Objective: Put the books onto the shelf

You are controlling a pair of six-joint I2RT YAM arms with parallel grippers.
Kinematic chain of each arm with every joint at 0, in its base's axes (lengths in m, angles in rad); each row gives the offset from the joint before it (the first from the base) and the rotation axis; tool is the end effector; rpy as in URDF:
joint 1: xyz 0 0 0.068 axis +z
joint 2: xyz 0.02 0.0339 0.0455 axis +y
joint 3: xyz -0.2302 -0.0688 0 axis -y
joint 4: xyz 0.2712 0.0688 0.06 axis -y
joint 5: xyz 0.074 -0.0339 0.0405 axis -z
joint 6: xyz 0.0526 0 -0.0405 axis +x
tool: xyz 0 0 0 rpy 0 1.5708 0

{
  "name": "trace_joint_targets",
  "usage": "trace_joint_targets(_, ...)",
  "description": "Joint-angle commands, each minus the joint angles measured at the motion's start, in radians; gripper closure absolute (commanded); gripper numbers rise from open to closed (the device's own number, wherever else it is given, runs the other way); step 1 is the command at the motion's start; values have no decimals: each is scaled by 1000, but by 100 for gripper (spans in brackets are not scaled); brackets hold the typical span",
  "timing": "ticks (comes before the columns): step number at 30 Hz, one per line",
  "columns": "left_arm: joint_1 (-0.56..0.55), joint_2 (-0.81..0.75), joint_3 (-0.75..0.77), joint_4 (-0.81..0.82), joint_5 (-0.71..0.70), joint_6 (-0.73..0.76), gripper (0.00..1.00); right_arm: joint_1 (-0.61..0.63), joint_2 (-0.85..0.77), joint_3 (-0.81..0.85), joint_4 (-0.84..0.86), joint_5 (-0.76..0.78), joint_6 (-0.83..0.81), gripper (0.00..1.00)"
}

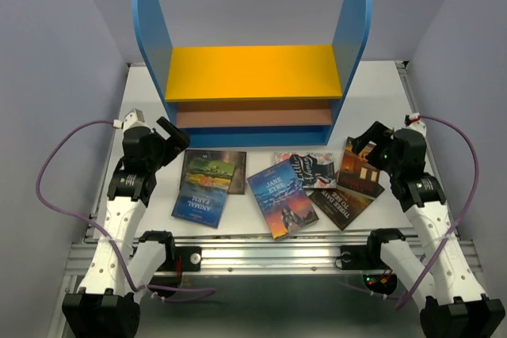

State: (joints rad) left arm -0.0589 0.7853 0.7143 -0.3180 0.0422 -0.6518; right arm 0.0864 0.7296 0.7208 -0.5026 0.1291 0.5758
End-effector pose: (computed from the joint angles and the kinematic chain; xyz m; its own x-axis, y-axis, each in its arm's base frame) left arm 0.2485 -0.0169 0.2689 -0.3603 -0.5859 -0.7259 -0.1519 0.8046 -0.5740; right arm 0.2299 0.0131 0.2628 -0.3947 0.5078 -0.7658 0.2875 0.8598 0.4220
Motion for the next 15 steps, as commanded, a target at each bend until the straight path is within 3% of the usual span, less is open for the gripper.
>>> trace_joint_targets(1,-1,-14,-7,49,41,21,1,-1,-32,-4,15,-64,-27,0)
trace_joint_targets(3,-2,-6,-22,59,90,24,1,-1,-26,-11,13,-110,-39,0)
trace_joint_targets(8,-67,-20,-108,120,255,3,1,-1,-7,-57,6,-454,-40,0)
trace_joint_targets(12,-284,-32,-189,187,240,-58,1,-1,54,-98,-17,-754,-80,0)
trace_joint_targets(15,-364,-8,-239,236,262,-92,1,31,83,-121,-25,-801,-87,0)
